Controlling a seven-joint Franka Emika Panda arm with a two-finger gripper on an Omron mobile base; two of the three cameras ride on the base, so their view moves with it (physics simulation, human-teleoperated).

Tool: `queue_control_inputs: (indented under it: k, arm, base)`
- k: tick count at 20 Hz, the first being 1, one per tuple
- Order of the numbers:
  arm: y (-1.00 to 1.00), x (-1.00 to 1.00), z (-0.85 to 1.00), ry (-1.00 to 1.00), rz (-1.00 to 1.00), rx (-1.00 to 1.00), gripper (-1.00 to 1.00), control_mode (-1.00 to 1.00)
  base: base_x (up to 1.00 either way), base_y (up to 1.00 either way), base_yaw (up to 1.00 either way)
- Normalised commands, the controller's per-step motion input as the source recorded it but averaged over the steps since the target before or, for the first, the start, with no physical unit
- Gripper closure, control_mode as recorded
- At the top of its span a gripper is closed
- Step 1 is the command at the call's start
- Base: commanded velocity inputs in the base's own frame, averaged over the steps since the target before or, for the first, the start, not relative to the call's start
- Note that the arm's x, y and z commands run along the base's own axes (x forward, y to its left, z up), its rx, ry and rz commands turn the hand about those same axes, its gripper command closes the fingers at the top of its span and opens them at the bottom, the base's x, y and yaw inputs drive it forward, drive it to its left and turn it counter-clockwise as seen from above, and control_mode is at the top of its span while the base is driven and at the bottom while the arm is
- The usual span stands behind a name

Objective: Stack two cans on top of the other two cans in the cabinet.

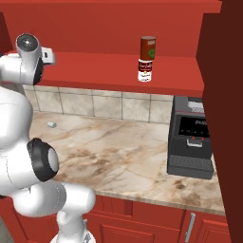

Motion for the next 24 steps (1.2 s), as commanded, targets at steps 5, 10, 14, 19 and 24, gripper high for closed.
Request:
queue_control_inputs:
  k: [5,10,14,19,24]
  arm:
    - [0.04,0.12,0.00,0.00,0.00,0.00,-1.00,-1.00]
    - [0.05,0.10,0.00,0.01,0.00,0.00,-1.00,-1.00]
    - [0.06,0.12,0.00,0.01,0.00,0.00,-1.00,-1.00]
    - [0.06,0.13,-0.01,0.00,0.00,-0.01,-1.00,-1.00]
    - [0.05,0.09,-0.01,0.01,0.00,0.00,-1.00,-1.00]
  base:
    - [0.00,0.00,0.00]
    - [0.00,0.00,0.00]
    - [0.00,0.00,0.00]
    - [0.00,0.00,0.00]
    - [0.00,0.00,0.00]
